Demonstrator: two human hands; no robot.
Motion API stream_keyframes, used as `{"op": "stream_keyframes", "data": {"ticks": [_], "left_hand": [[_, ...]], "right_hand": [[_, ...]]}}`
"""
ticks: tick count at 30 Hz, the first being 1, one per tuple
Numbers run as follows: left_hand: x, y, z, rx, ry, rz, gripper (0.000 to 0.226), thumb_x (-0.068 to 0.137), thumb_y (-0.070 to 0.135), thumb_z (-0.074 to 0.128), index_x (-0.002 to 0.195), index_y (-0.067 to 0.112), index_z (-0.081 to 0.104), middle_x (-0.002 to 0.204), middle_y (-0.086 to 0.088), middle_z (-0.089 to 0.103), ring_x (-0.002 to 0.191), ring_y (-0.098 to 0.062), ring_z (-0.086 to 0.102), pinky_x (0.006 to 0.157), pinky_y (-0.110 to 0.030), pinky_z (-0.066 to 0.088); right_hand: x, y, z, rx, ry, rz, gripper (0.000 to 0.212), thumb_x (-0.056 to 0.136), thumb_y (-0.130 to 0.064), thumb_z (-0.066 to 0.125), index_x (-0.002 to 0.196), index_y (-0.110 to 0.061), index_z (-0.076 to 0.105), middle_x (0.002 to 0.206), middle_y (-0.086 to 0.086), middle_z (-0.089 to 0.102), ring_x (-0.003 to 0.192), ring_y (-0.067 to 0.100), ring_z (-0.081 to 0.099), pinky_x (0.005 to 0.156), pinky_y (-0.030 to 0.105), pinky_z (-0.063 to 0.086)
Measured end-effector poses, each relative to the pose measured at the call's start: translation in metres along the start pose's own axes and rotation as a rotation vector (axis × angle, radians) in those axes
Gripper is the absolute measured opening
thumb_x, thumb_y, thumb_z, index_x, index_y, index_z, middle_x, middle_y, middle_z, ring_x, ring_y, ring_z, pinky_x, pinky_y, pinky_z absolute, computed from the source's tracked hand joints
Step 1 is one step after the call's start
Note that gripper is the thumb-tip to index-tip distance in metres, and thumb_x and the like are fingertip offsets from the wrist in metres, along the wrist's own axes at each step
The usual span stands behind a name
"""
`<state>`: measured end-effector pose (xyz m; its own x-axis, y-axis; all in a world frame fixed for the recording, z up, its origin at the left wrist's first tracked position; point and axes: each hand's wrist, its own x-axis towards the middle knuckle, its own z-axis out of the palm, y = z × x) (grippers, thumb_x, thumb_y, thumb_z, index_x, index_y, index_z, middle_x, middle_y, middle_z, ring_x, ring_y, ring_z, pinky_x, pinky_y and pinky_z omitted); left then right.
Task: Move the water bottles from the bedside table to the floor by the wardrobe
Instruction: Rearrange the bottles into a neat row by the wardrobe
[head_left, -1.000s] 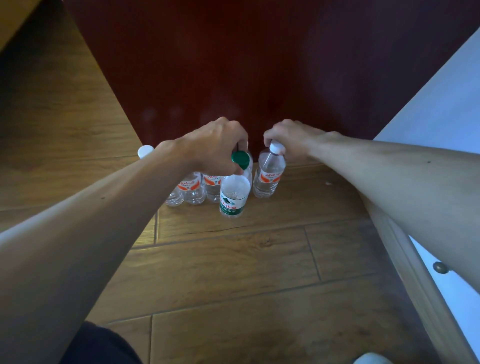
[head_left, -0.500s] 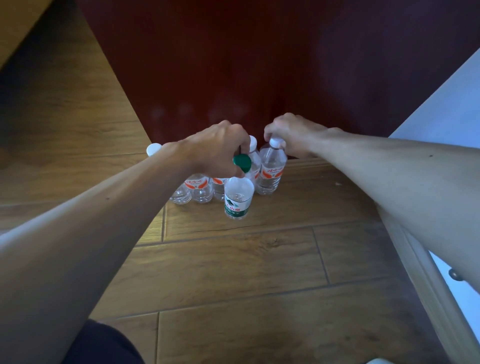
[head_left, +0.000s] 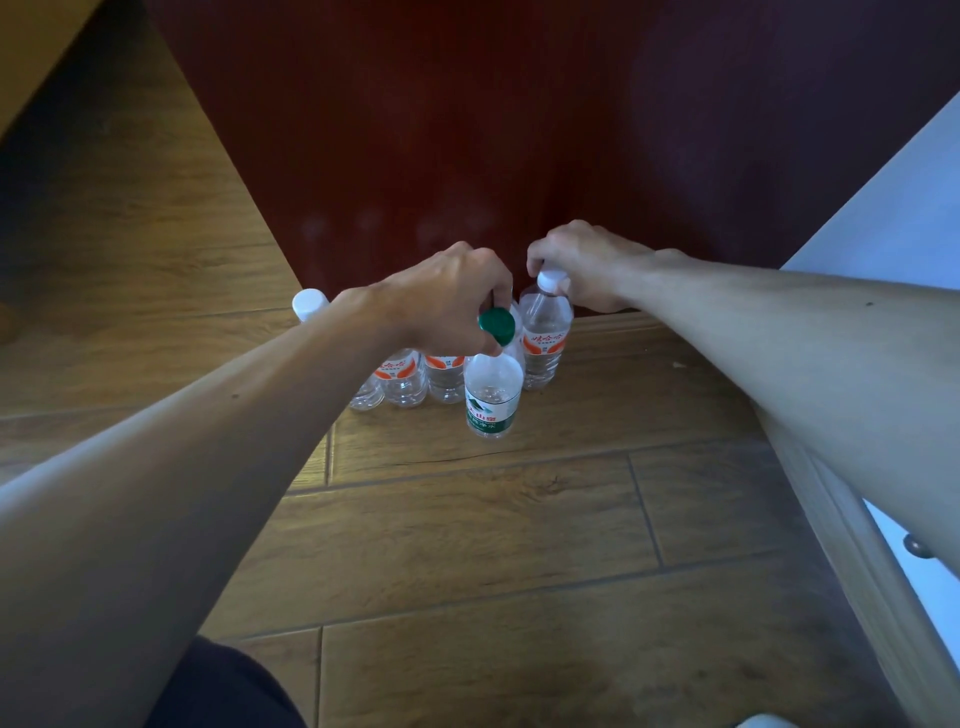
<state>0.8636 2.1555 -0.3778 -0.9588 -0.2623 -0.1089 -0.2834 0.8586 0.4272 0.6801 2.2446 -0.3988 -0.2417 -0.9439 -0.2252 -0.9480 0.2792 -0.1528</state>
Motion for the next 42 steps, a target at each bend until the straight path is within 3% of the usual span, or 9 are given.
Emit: {"op": "stream_keyframes", "data": {"ticks": [3,8,13,17,21,25,29,35,42], "left_hand": [[0.002,0.004,0.000,-0.027,0.008,0.010,0.029,0.071,0.018,0.083,0.095,0.009,0.069,0.081,0.006,0.065,0.065,-0.001,0.059,0.057,-0.015,0.048],[0.006,0.006,0.002,-0.053,0.017,0.022,0.029,0.069,0.021,0.085,0.091,0.010,0.069,0.080,0.003,0.068,0.072,-0.008,0.065,0.067,-0.028,0.058],[0.012,0.012,0.003,-0.091,0.023,0.025,0.029,0.070,0.024,0.085,0.092,0.010,0.070,0.081,0.004,0.069,0.074,-0.006,0.067,0.068,-0.022,0.057],[0.021,0.020,0.010,-0.104,0.043,0.032,0.025,0.071,0.021,0.083,0.089,0.010,0.070,0.078,0.005,0.068,0.073,-0.006,0.066,0.068,-0.025,0.057],[0.033,0.032,0.018,-0.086,0.055,0.060,0.021,0.071,0.021,0.081,0.084,0.010,0.069,0.072,0.005,0.065,0.071,-0.009,0.065,0.060,-0.016,0.052],[0.045,0.043,0.027,-0.110,0.076,0.078,0.017,0.070,0.021,0.080,0.077,0.011,0.067,0.067,0.005,0.063,0.066,-0.012,0.064,0.063,-0.031,0.056],[0.060,0.053,0.038,-0.131,0.132,0.079,0.021,0.071,0.024,0.078,0.081,0.009,0.069,0.073,-0.002,0.066,0.068,-0.018,0.064,0.064,-0.040,0.055],[0.089,0.069,0.059,-0.181,0.233,0.036,0.022,0.070,0.025,0.078,0.084,0.010,0.069,0.072,-0.001,0.064,0.067,-0.020,0.064,0.061,-0.036,0.055],[0.121,0.078,0.064,-0.181,0.272,-0.018,0.024,0.073,0.023,0.080,0.085,0.006,0.068,0.073,-0.004,0.064,0.066,-0.017,0.063,0.055,-0.028,0.053]], "right_hand": [[-0.001,0.002,0.000,0.002,-0.018,0.012,0.030,0.092,0.001,0.057,0.110,-0.023,0.059,0.114,0.002,0.054,0.096,0.025,0.058,0.081,0.044,0.056],[-0.001,0.004,0.002,0.008,-0.035,0.021,0.034,0.092,0.003,0.054,0.109,-0.027,0.057,0.112,-0.002,0.051,0.097,0.022,0.055,0.075,0.035,0.051],[-0.001,0.008,0.001,0.025,-0.043,0.009,0.034,0.091,0.001,0.055,0.104,-0.031,0.056,0.113,-0.003,0.051,0.096,0.021,0.055,0.075,0.035,0.049],[-0.007,0.012,-0.003,0.085,-0.045,0.019,0.023,0.093,-0.013,0.060,0.095,-0.035,0.053,0.107,-0.002,0.053,0.093,0.021,0.054,0.074,0.036,0.045],[-0.018,0.021,-0.010,0.120,0.019,0.029,0.013,0.091,-0.014,0.060,0.098,-0.025,0.063,0.100,-0.003,0.061,0.092,0.021,0.061,0.080,0.041,0.053],[-0.028,0.035,-0.014,0.104,0.063,0.051,0.020,0.093,-0.016,0.063,0.113,-0.020,0.063,0.110,0.001,0.059,0.095,0.020,0.060,0.082,0.036,0.051],[-0.040,0.053,-0.013,0.126,0.099,0.100,0.012,0.093,-0.017,0.062,0.104,-0.019,0.064,0.098,0.000,0.060,0.093,0.022,0.063,0.082,0.038,0.054],[-0.058,0.075,-0.005,0.143,0.083,0.178,0.017,0.085,-0.013,0.062,0.086,-0.030,0.060,0.096,0.004,0.059,0.092,0.028,0.064,0.083,0.035,0.052],[-0.081,0.105,-0.002,0.099,0.046,0.219,0.016,0.086,-0.012,0.060,0.093,-0.025,0.065,0.094,0.004,0.057,0.092,0.031,0.064,0.081,0.036,0.053]]}}
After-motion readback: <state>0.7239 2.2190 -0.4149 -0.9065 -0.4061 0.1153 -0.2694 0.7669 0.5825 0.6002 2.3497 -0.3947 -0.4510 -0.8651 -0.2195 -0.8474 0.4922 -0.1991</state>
